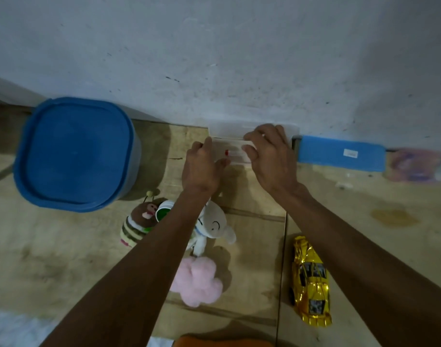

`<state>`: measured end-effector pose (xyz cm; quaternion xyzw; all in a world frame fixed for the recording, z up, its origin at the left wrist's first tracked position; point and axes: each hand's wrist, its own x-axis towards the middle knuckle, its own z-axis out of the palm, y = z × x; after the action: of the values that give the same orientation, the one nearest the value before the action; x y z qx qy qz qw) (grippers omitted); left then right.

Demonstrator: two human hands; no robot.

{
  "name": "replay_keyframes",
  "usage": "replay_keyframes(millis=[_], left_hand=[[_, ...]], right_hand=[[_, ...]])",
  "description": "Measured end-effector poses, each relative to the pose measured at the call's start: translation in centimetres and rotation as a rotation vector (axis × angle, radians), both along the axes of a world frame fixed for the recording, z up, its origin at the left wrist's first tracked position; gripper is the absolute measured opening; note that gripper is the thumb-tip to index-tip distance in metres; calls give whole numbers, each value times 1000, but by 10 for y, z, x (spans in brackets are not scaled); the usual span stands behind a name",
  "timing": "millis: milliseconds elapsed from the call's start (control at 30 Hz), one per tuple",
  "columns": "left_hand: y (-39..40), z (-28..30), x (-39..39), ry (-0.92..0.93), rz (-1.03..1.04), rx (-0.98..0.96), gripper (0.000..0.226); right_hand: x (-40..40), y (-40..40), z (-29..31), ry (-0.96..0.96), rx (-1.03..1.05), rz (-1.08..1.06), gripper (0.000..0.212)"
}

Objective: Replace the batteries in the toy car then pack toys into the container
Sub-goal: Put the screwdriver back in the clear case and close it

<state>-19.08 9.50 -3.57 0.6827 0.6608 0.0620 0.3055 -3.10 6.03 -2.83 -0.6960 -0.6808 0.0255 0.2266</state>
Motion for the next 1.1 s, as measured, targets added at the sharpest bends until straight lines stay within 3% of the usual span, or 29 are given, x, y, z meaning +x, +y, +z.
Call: replay_keyframes(millis=[67, 200, 467, 767, 933, 1100], left_hand=[[0, 2, 0, -9, 4, -5, 52], [-3, 5, 1, -36, 4, -7, 52], [-9, 5, -7, -210, 122, -64, 95], [9, 1, -8, -22, -177, 46, 55], [17, -1, -7, 26, -202, 53, 50], [24, -11, -4, -45, -158, 16, 47]], right_hand=[[7, -3, 9, -75, 64, -45, 32], [21, -4, 12, -267, -16, -60, 53], [17, -16, 6, -183, -34, 18, 20], [14, -18, -22, -122, -67, 41, 24], [15, -22, -27, -190, -15, 10, 21], [13, -16, -30, -212, -26, -1, 19]])
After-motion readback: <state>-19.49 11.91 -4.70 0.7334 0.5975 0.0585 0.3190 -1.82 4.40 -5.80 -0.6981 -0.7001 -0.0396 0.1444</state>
